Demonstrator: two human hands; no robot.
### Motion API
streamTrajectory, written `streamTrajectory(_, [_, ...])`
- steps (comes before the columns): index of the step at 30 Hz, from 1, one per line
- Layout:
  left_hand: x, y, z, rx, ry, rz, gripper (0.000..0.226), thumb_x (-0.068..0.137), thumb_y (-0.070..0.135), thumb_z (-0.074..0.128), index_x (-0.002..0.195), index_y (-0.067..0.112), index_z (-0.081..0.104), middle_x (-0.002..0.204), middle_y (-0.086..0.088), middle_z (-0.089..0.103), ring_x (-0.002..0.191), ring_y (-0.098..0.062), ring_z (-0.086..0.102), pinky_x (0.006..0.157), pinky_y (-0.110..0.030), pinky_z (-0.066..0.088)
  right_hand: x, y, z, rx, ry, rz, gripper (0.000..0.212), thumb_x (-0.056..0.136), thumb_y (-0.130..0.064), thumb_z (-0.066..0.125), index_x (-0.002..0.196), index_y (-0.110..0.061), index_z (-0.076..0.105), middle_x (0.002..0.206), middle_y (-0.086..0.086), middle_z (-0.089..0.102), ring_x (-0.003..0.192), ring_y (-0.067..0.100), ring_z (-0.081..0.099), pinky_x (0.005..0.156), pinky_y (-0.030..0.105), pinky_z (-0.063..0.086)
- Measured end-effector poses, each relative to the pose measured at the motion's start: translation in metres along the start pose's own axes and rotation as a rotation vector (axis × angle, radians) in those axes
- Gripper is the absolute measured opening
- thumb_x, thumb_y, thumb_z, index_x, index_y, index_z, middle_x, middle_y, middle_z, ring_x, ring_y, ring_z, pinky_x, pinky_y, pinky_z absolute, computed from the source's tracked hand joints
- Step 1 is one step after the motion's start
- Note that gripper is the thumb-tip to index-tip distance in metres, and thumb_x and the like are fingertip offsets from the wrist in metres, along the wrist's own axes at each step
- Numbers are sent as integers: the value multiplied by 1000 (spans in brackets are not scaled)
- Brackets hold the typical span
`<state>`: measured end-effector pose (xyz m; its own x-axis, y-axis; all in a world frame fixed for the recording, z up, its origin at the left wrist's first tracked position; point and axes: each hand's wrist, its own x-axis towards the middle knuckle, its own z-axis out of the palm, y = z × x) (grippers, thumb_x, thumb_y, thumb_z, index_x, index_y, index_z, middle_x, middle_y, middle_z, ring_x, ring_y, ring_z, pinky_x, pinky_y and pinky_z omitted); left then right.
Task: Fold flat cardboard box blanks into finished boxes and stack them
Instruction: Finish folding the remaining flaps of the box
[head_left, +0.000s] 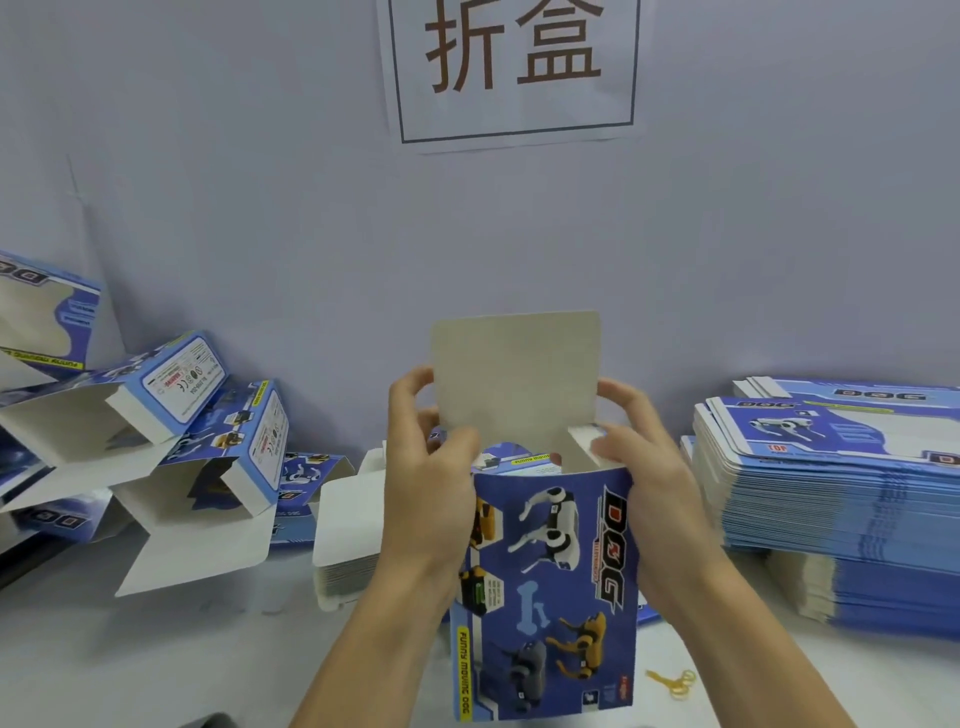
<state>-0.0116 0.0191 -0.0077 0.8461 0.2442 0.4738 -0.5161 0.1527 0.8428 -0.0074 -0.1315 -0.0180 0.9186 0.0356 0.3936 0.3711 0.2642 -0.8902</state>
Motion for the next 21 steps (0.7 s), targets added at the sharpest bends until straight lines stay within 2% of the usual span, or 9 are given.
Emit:
streamTrajectory(2, [2, -2, -1, -12, -4, -20, 53, 92, -3, 42, 116, 42, 54, 94, -5, 66, 66, -17, 59, 54, -32, 48, 2, 0, 1, -4, 20, -13, 32, 84, -20, 49, 102, -44, 62, 102, 21, 67, 72, 37, 61, 56, 32, 49])
streamTrajectory(5, [0, -1, 0, -51, 13, 28, 35, 91, -2, 41, 99, 27, 60, 84, 1, 65, 62, -14, 55, 47, -26, 44, 0, 1, 0, 15, 51, -48, 27, 97, -14, 45, 91, -35, 61, 82, 14, 67, 58, 31, 64, 44, 29, 47])
streamTrajectory(7, [-2, -2, 1, -77, 37, 89, 18, 85, 12, 42, 78, 18, 58, 90, 2, 70, 76, -18, 62, 57, -26, 49, -2, 3, 0, 55, 87, -122, 19, 91, -27, 47, 81, -25, 63, 78, 9, 69, 60, 28, 68, 46, 31, 49])
streamTrajectory(9, [-5, -5, -1, -142, 38, 93, 20, 78, 28, 43, 66, 19, 57, 105, -4, 73, 99, -30, 65, 77, -40, 48, -4, 5, 0, 113, 111, -160, 30, 86, -39, 46, 76, -18, 65, 99, 14, 74, 82, 37, 72, 64, 44, 55])
streamTrajectory(11, [-7, -6, -3, -167, 3, 68, 26, 73, 41, 49, 64, 18, 55, 111, -5, 72, 110, -36, 64, 85, -52, 47, -6, 6, 0, 97, 83, -167, 30, 85, -43, 53, 78, -15, 64, 109, 15, 71, 90, 37, 72, 68, 46, 57])
streamTrajectory(13, [-8, -7, -6, -76, -90, 82, 26, 75, 39, 57, 71, 13, 54, 113, 1, 69, 102, -27, 69, 72, -46, 55, -6, 8, -3, -22, 3, -143, 20, 81, -36, 61, 84, -16, 61, 109, 15, 68, 84, 31, 74, 58, 37, 58])
streamTrajectory(15, [-7, -6, -10, 54, -196, 108, 14, 82, 28, 57, 85, 15, 57, 112, 9, 68, 97, -18, 71, 58, -31, 58, -5, 10, -5, -68, -7, -117, 13, 80, -31, 61, 90, -22, 60, 114, 12, 66, 85, 31, 75, 56, 36, 58])
streamTrajectory(19, [-5, 5, -21, 156, -361, 37, 31, 90, 41, 69, 114, 23, 60, 102, 12, 70, 94, -16, 74, 56, -23, 56, -2, 11, -11, 20, -28, -119, 18, 81, -31, 63, 98, -26, 63, 117, 9, 67, 91, 34, 74, 64, 40, 60])
streamTrajectory(21, [-4, 10, -22, 180, -383, -21, 44, 78, 53, 68, 116, 33, 60, 101, 16, 68, 95, -17, 74, 59, -25, 58, -1, 12, -14, 36, -75, -101, 24, 82, -34, 63, 105, -27, 64, 121, 8, 65, 97, 34, 73, 69, 42, 60])
